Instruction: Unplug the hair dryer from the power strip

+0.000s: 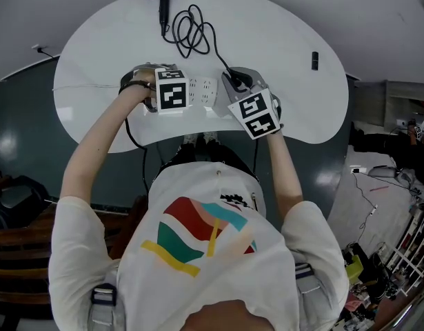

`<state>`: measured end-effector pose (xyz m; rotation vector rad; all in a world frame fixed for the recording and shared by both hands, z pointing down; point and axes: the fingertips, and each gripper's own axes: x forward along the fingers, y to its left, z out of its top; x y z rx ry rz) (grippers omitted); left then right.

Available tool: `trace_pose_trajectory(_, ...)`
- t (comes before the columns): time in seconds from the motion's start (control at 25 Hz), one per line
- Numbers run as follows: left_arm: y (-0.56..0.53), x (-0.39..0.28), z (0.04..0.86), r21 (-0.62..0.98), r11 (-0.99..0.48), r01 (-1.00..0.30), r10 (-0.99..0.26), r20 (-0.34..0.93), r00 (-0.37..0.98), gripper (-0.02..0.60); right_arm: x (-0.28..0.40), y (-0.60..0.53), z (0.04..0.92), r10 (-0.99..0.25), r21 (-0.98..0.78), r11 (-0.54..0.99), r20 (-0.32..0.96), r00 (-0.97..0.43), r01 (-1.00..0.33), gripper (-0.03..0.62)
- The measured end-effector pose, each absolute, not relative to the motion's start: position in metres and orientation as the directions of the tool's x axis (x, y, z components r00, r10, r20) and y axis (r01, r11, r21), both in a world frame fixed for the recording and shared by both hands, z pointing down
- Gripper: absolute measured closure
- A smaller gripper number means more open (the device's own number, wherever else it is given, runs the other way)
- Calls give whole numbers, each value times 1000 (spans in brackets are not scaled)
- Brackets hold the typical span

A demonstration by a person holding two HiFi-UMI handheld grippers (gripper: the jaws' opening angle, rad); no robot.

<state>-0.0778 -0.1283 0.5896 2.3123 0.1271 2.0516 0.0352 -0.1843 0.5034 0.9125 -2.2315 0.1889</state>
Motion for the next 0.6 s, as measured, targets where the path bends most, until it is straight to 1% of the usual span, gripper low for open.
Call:
trace_pose_trajectory(0.32, -128, -77, 588, 89, -996, 27, 92, 989, 114, 330, 69, -169, 548, -533, 123, 712, 735, -419, -691, 537)
trace_pose_trajectory(0.6, -128, -77, 587, 90, -996, 24, 93, 989, 114, 330, 84, -158, 573, -512, 109, 689, 773, -375, -717, 536)
